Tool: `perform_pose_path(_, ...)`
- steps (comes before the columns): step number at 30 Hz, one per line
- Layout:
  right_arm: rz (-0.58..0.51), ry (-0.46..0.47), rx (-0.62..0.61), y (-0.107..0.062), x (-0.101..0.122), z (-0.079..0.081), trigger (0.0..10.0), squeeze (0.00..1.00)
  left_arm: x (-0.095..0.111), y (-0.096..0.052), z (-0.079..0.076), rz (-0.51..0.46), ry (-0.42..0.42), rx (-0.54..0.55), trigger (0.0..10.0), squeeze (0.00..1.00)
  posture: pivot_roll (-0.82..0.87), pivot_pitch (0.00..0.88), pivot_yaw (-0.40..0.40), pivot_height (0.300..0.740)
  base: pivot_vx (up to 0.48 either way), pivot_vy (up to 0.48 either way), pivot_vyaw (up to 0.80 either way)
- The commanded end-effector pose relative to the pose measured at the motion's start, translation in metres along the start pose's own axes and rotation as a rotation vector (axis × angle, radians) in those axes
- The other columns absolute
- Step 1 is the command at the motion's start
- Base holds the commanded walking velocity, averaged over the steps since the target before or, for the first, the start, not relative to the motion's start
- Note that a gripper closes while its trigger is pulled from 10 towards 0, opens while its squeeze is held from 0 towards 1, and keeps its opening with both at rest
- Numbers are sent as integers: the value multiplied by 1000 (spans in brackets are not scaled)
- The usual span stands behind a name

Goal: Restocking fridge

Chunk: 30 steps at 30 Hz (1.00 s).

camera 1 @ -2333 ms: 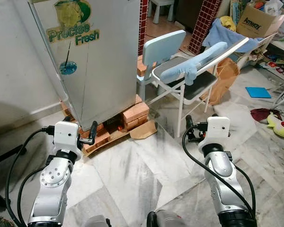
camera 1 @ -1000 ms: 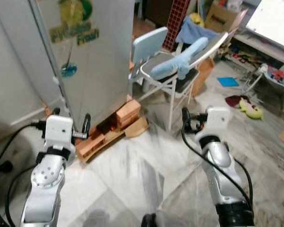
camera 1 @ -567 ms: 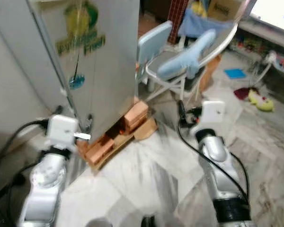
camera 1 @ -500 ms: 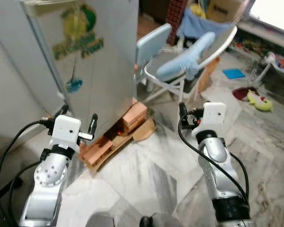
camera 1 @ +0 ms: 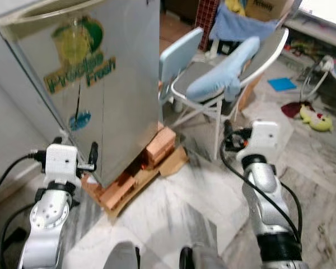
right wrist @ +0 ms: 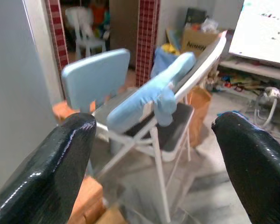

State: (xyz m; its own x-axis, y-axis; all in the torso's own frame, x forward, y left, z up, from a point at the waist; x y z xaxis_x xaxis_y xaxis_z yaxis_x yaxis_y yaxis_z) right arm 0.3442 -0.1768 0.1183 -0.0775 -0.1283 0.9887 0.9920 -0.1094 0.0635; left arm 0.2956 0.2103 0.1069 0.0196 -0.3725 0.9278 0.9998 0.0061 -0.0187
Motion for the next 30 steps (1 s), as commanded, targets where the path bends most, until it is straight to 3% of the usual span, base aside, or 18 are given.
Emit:
perform_pose_path(1, -9, 10, -27, -3, -1, -3, 10000, 0, -1, 9, -1, 3, 28, -17, 10000, 0, 66, 36, 26, 740, 0, 0, 0)
perform_pose_path(6, 13, 2, -51, -13, -8, -13, 10000, 0, -1, 17, 2, 12, 20, -12, 10000, 0, 62, 13, -11, 740, 0, 0, 0)
perform_pose_path(14, 74, -5, 25, -15, -22, 3, 10000, 0, -23, -6, 11, 87, -14, 52, 10000, 0, 79, 56, -76, 740, 0, 0, 0)
perform_pose_path(19, 66, -6, 48, -8, -17, 10, 10000, 0, -21, -9, 8, 76, 6, 33, 10000, 0, 88, 77, -90, 740, 0, 421, -251)
perform_pose_path(30, 77, -9, 74, -6, -18, 17, 10000, 0, -17, -7, 10, 58, -5, 30, 10000, 0, 92, 97, -104, 740, 0, 480, -800)
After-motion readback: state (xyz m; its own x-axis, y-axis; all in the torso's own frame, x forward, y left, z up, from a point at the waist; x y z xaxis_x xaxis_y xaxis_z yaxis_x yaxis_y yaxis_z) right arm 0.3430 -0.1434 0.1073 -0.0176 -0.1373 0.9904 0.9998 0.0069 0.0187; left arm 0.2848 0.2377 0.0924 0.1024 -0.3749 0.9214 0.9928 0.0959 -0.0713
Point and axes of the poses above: a point about 5 cm out from each wrist's last joint towards the gripper, its own y axis pointing out of the wrist towards the gripper, its own x axis along the axis of the wrist's last joint, z = x × y, the point moved 5 cm from there along y, pointing out of the wrist towards the gripper, and after that the axes turned 7 degrees about y, right-handed, at the moved point
